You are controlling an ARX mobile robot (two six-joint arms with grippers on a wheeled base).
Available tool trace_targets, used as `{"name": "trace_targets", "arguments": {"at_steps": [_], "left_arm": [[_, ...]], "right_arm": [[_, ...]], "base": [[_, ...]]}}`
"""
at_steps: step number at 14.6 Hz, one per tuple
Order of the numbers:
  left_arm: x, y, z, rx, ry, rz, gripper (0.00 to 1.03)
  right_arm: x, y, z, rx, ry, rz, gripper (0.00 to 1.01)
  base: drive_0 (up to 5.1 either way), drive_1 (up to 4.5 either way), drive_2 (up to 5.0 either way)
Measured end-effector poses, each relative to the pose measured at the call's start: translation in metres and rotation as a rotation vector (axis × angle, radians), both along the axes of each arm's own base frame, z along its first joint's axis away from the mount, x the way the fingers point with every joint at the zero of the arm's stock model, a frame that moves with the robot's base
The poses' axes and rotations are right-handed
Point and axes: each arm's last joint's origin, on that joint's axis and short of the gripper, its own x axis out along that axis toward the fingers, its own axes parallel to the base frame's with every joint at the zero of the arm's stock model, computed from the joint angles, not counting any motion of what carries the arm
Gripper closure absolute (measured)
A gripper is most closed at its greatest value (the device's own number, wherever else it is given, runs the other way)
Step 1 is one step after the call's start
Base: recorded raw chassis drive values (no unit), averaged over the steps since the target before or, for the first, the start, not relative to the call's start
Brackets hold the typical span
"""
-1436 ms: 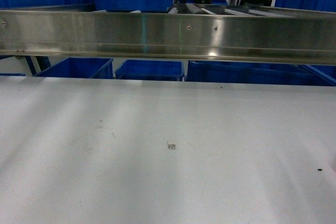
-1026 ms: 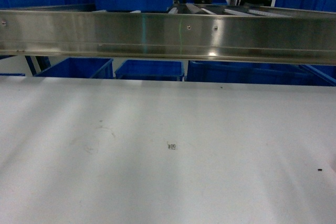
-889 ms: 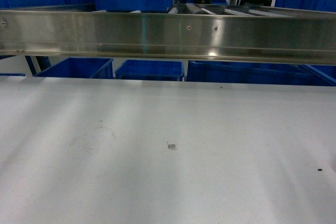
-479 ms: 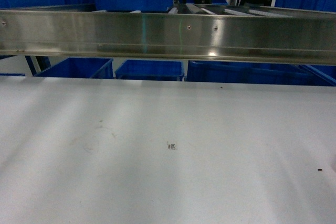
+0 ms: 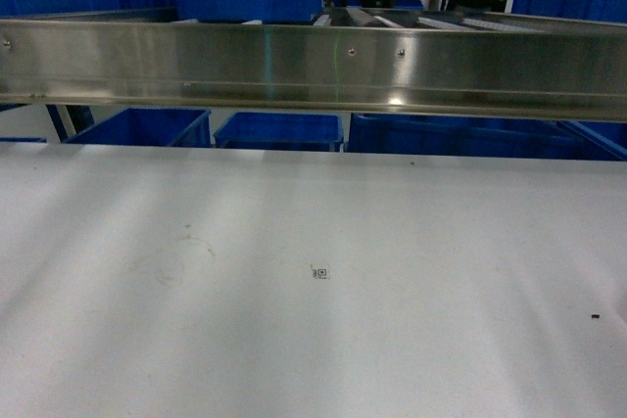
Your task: Place magnetic block on left shelf second layer
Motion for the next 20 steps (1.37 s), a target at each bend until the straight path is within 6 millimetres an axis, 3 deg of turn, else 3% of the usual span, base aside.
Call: {"name": "trace_targets", "arguments": {"at_steps": [2, 4, 5, 7, 9, 10, 15, 20], "left_arm": [[0.000, 0.000, 0.000, 0.000, 0.000, 0.000, 0.05], [0.000, 0.000, 0.000, 0.000, 0.000, 0.000, 0.05], [0.000, 0.000, 0.000, 0.000, 0.000, 0.000, 0.05], [0.000, 0.000, 0.000, 0.000, 0.000, 0.000, 0.05], [0.000, 0.000, 0.000, 0.000, 0.000, 0.000, 0.05], [0.000, 0.000, 0.000, 0.000, 0.000, 0.001, 0.05], [0.000, 0.000, 0.000, 0.000, 0.000, 0.000, 0.05], [0.000, 0.000, 0.000, 0.000, 0.000, 0.000, 0.05]], "right_arm": [[0.038, -0.008, 0.008, 0.114, 0.127, -0.005, 0.03], [0.102, -0.008, 0.034, 0.201, 0.191, 0.013, 0.03], [0.127, -0.008, 0.030, 0.226, 0.290, -0.012, 0.03], [0.167, -0.005, -0.002, 0.268, 0.490, -0.122, 0.03], [0.179, 0.011, -0.020, 0.235, 0.447, -0.159, 0.03], [0.175, 0.014, -0.028, 0.196, 0.403, -0.192, 0.03], [0.172, 0.010, -0.030, 0.164, 0.386, -0.241, 0.03], [0.182, -0.002, -0.069, 0.080, 0.494, -0.405, 0.03]], "base": [[0.0, 0.00, 0.0], [0.0, 0.00, 0.0], [0.0, 0.00, 0.0], [0.0, 0.00, 0.0], [0.0, 0.00, 0.0], [0.0, 0.00, 0.0], [0.0, 0.00, 0.0], [0.0, 0.00, 0.0]]}}
